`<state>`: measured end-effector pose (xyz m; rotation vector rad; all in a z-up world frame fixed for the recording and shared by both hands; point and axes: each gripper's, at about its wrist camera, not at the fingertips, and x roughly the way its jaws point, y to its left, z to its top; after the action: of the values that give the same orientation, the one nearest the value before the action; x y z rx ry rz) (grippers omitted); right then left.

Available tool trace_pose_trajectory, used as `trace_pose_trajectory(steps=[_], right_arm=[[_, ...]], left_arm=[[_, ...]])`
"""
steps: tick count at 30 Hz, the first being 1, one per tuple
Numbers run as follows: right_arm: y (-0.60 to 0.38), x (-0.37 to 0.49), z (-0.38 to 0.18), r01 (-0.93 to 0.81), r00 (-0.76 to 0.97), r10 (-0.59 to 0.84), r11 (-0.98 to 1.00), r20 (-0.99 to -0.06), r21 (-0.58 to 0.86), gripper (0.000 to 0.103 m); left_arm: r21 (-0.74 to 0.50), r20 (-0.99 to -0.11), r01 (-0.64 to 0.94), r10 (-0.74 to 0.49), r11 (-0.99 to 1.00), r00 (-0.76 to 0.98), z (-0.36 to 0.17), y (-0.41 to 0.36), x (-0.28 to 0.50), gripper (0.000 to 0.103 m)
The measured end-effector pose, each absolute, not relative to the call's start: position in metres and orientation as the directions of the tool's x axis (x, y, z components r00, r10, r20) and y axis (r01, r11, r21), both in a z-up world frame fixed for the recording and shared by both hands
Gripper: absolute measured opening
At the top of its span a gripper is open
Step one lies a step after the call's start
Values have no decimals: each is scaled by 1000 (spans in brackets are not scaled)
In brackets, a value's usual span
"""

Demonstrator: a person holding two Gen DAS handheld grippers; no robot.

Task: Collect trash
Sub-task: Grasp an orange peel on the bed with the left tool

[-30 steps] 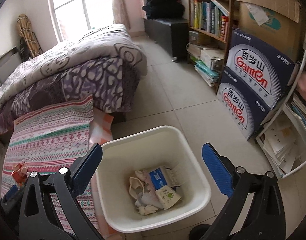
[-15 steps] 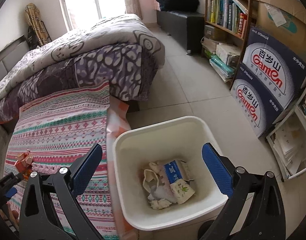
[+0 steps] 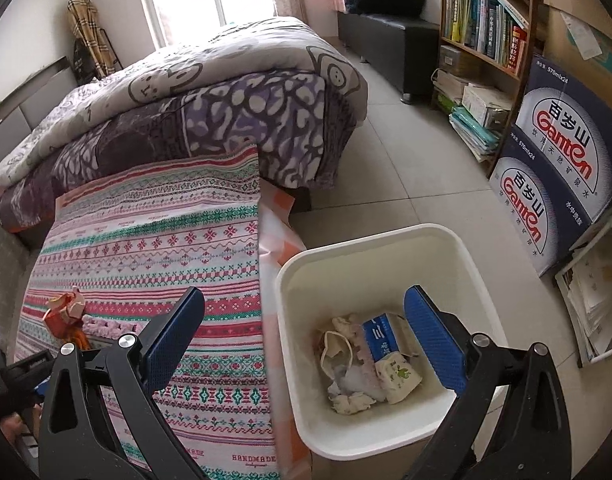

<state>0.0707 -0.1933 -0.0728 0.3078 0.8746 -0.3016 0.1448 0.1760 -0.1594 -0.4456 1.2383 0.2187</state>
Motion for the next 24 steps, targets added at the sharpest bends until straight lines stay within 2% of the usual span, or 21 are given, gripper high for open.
trace_pose_trajectory(steps=[8, 12, 17, 22, 24], right_arm=[[-200, 74, -75, 386, 597, -127, 911, -792, 145, 96], [-197, 75, -76, 377, 596, -121, 915, -794, 144, 96], [-199, 74, -76, 374, 593, -126, 918, -795, 134, 96], [-206, 74, -77, 386, 589, -128, 912, -798, 138, 96], [-206, 74, -77, 387, 589, -125, 911, -798, 143, 96]], left_arm=[[-256, -934, -422, -110, 870, 339, -150, 175, 154, 61], [-240, -941, -417, -105, 877, 321, -156, 168, 157, 59], [-196, -949, -406, -68, 892, 308, -166, 158, 167, 52], [-191, -945, -363, -71, 912, 319, -175, 145, 177, 51], [-197, -942, -350, -78, 916, 325, -175, 142, 179, 37]])
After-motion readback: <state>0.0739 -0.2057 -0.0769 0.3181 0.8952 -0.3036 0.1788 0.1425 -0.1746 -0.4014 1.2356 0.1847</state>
